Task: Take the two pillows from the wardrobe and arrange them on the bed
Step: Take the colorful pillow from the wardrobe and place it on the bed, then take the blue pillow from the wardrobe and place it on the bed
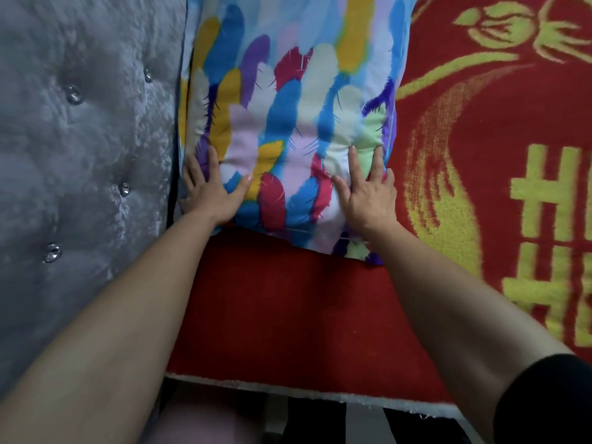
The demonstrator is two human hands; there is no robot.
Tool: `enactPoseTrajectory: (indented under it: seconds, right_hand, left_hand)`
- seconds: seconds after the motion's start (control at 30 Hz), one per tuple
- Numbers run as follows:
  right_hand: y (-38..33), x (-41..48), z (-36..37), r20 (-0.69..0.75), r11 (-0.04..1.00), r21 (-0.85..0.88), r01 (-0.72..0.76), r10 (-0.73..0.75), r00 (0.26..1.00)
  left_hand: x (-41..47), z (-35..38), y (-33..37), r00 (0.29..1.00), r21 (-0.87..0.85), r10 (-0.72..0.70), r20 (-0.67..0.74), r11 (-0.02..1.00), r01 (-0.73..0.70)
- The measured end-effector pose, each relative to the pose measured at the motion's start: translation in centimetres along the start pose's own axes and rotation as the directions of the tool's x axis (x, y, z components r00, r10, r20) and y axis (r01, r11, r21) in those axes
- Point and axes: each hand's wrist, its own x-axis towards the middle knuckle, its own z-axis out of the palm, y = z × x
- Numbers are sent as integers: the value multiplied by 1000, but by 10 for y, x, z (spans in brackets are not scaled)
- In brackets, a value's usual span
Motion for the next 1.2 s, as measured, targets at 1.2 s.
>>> enactPoseTrajectory:
  seconds: [1.2]
  right_hand:
    - [-9, -277, -548, -650, 543, -308, 781, -720, 244]
  left_hand:
    - [-611, -279, 136, 246, 81, 38, -968, 983, 165]
